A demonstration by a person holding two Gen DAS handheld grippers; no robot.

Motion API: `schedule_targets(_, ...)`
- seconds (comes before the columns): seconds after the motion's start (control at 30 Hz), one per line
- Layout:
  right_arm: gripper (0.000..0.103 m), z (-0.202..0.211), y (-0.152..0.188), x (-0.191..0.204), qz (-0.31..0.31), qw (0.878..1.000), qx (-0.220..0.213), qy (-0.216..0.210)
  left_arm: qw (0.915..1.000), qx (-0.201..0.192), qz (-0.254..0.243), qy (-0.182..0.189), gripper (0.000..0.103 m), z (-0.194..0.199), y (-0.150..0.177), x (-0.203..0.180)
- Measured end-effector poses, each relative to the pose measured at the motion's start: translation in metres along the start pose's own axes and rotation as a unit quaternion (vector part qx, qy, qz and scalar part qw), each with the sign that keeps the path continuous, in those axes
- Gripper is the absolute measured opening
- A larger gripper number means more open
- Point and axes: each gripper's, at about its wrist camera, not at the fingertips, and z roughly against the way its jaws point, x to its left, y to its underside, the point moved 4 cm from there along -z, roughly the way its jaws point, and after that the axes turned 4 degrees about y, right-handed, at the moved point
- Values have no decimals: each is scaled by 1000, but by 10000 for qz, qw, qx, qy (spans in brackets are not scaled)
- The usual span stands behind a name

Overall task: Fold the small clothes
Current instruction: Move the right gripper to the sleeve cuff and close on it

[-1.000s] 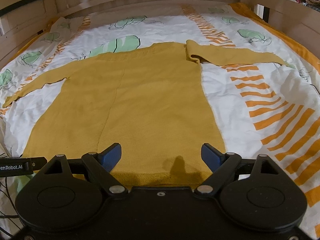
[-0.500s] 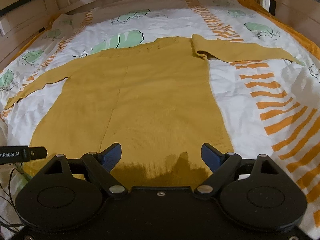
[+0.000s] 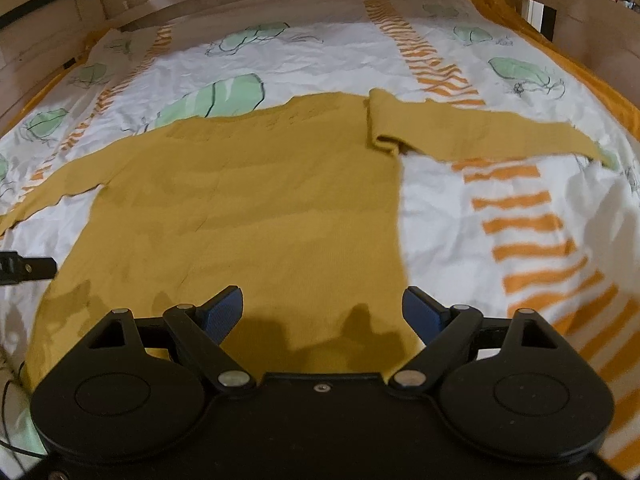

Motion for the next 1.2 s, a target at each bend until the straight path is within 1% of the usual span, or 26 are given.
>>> schedule_targets(0.27,88,-28,-37,-19,-94,9998,-5,145,9997,-99,-226,-43,74,-31,-51,-8)
schedule_targets(0.53,88,-50,-64,-43,-314,9992,94,240,9982,-332,-486,80,74,-59,-94,-19)
schedule_targets(0.63,88,-57,-76,-59,-492,9982,117,311,9981,-389,-473,116,74,-75,-106,-20)
schedule_targets(0.77,88,-68,-94,-88,-738,9960,124,494,9978,-331,-501,283,74,-101,-110,-20)
schedule_targets(0.83,88,-73,-104,-105,-846,9942,145,652,9982,-277,-443,281,74,-114,-108,-18)
schedule_targets(0.9,87,-79,-117,-125,-933,9926,167,766,9990,-120,-367,215,74,-128,-107,-15)
schedule_targets(0.97,87,-86,-129,-147,-1061,9902,173,886,9988,48,-442,194,74,-139,-107,-14)
schedule_targets(1.07,87,-97,-144,-181,-1330,9859,213,992,9981,164,-592,-46,74,-151,-105,-12)
schedule_targets(1.13,86,-107,-152,-209,-1636,9809,259,1022,9978,217,-609,-145,74,-159,-102,-7)
schedule_targets(1.2,82,-116,-156,-233,-2001,9737,300,1046,9975,345,-570,-228,74,-168,-98,-3)
